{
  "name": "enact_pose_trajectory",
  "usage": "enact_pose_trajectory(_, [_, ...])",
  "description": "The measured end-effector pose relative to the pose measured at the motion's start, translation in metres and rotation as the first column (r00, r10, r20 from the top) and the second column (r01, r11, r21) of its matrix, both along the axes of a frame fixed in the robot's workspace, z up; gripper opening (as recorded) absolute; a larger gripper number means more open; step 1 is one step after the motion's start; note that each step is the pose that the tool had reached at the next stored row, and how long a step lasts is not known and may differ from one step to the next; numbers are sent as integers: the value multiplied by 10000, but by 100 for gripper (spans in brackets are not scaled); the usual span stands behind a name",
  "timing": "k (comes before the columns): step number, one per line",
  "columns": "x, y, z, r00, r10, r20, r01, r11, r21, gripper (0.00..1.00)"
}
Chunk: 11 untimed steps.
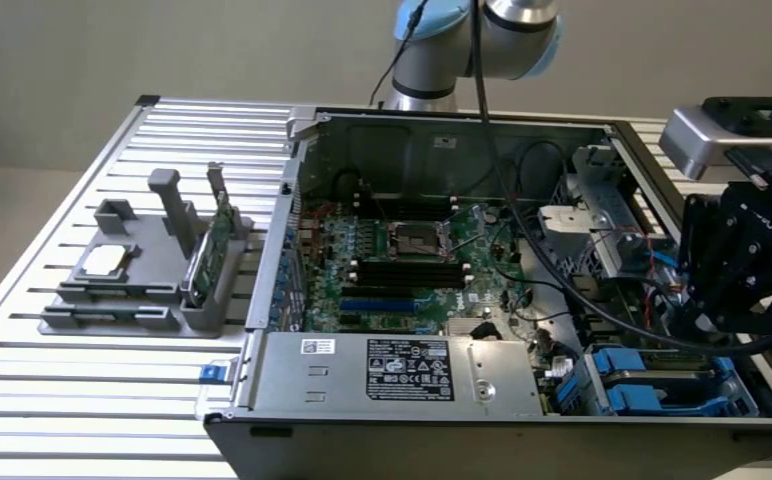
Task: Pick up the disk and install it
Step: 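Insert the first disk wire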
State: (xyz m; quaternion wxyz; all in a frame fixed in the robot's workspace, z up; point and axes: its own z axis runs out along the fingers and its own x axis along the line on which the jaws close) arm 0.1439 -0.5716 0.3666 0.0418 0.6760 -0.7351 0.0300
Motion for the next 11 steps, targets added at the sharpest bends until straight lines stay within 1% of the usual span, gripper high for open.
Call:
enact_pose_trajectory(2, [0, 0, 4, 9995, -309, 0, 309, 9995, -2, 11])
enact_pose_trajectory(5, [0, 0, 10, 9968, -797, 0, 797, 9968, -1, 11])
enact_pose_trajectory(8, [0, 0, 16, 9919, -1271, 1, 1271, 9919, -2, 11])
enact_pose_trajectory(11, [0, 0, 22, 9846, -1747, 1, 1747, 9846, -3, 11])
